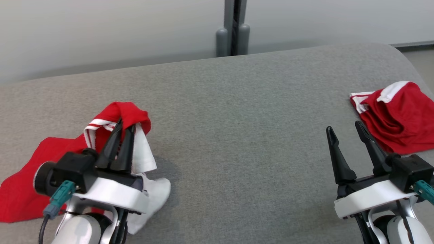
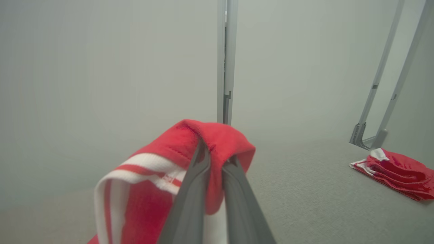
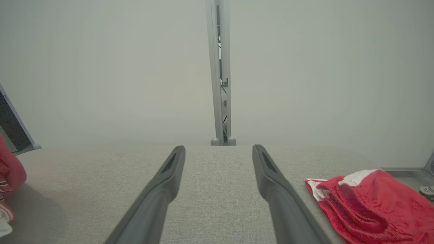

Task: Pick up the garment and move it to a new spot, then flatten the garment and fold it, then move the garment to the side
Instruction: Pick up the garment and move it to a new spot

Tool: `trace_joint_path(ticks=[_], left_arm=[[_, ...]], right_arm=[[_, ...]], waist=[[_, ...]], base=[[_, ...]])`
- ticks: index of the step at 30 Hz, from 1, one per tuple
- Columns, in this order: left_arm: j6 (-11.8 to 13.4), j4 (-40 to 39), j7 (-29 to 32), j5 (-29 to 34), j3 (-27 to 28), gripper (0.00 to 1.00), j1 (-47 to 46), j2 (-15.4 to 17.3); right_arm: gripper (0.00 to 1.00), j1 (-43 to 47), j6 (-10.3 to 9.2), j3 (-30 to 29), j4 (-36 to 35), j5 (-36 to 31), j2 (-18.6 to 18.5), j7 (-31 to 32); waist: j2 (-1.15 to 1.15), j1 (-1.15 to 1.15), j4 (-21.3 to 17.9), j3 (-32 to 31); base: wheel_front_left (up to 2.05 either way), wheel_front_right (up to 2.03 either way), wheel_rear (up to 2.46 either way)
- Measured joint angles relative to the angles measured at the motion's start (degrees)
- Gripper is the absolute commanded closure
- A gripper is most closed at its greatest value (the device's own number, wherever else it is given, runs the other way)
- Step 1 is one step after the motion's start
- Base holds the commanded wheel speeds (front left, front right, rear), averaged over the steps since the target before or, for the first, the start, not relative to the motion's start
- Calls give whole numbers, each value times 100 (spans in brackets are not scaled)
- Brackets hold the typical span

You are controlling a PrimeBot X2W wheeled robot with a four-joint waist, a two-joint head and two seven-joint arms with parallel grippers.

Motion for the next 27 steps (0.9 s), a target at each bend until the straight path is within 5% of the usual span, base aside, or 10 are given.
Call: trace_joint_path(ticks=[17, 27], left_arm=[[-744, 1124, 108, 120, -1070, 100, -1111, -534], [-1085, 2362, -157, 82, -1351, 100, -1477, -814]], right_arm=[[0, -201, 0, 100, 234, 319, -3, -355], [0, -313, 0, 201, 564, 491, -1, -634]], waist=[[0, 0, -1632, 752], [0, 0, -2057, 1199]], base=[[0, 0, 0], [0, 0, 0]])
